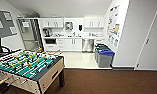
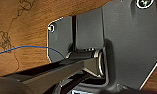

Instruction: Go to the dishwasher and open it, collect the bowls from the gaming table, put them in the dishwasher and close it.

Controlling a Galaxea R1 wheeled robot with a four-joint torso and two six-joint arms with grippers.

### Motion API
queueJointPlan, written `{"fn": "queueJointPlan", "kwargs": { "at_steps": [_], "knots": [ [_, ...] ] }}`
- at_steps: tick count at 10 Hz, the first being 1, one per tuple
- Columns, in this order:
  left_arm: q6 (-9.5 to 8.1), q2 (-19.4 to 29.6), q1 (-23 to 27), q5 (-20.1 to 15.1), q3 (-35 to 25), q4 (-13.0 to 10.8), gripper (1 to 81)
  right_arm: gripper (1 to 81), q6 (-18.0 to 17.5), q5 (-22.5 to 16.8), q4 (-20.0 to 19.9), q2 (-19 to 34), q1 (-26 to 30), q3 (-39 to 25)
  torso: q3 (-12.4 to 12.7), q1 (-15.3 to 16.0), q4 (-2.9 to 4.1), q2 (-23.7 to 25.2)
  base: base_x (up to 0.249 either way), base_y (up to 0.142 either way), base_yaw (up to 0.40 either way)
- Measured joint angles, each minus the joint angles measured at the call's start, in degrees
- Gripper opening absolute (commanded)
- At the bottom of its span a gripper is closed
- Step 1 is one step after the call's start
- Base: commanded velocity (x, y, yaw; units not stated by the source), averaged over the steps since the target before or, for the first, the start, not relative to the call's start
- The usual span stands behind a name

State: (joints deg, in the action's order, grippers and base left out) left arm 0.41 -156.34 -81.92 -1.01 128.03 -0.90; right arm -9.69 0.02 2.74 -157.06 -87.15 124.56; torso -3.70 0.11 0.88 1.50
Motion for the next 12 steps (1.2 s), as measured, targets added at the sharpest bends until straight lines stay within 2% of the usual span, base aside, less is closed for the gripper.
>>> {"fn": "queueJointPlan", "kwargs": {
  "at_steps": [5,12],
  "knots": [
    [0.02,0.0,-0.4,-0.1,0.0,0.0,81.1,81.1,0.0,0.2,0.0,-0.1,-0.3,0.1,0.0,-0.1,0.00,0.0,0.063,0.000,0.000],
    [0.00,0.0,-0.1,0.2,0.0,0.0,81.1,81.1,0.0,1.0,0.0,-0.1,0.2,0.1,0.0,0.0,0.00,0.0,0.119,0.000,0.000]
  ]
}}
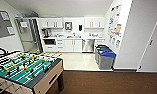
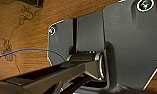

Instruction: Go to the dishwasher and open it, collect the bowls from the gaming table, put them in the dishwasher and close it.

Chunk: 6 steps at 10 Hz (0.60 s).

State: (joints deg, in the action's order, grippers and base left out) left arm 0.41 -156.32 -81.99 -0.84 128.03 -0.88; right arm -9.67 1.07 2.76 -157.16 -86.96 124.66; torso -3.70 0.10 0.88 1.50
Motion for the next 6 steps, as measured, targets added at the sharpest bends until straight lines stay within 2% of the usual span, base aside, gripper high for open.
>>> {"fn": "queueJointPlan", "kwargs": {
  "at_steps": [6],
  "knots": [
    [0.00,0.0,-0.1,0.0,0.0,0.0,81.1,81.1,0.0,1.3,-0.2,1.0,0.0,1.0,0.0,0.0,0.00,0.0,0.123,0.000,0.000]
  ]
}}
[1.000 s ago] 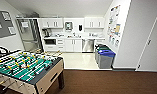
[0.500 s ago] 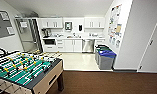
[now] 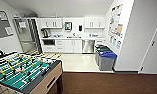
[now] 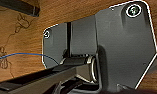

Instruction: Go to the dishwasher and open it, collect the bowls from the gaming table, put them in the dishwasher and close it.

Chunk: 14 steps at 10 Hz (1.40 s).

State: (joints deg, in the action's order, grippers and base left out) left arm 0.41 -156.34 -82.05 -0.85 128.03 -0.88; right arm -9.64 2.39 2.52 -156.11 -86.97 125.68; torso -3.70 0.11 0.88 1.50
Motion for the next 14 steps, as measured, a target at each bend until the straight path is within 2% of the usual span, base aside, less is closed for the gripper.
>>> {"fn": "queueJointPlan", "kwargs": {
  "at_steps": [14],
  "knots": [
    [0.00,0.0,0.0,0.0,0.0,0.0,81.1,81.1,0.0,0.1,0.0,0.1,0.2,0.0,0.0,0.0,0.00,0.0,0.098,0.000,0.000]
  ]
}}
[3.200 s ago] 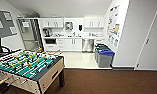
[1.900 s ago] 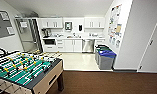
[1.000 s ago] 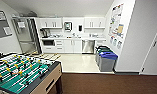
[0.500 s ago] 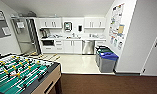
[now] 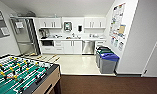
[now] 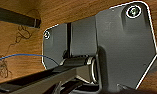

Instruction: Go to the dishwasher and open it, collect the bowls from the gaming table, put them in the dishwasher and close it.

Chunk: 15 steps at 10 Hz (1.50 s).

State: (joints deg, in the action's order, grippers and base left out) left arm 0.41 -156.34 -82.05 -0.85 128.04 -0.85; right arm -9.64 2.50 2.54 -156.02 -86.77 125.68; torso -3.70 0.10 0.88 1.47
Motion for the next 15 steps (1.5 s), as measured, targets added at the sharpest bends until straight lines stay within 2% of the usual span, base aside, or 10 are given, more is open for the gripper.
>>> {"fn": "queueJointPlan", "kwargs": {
  "at_steps": [15],
  "knots": [
    [0.00,0.0,0.0,0.0,0.0,0.0,81.1,81.1,0.0,-0.1,0.1,0.0,0.1,0.0,0.0,0.0,0.00,0.0,0.133,0.000,0.000]
  ]
}}
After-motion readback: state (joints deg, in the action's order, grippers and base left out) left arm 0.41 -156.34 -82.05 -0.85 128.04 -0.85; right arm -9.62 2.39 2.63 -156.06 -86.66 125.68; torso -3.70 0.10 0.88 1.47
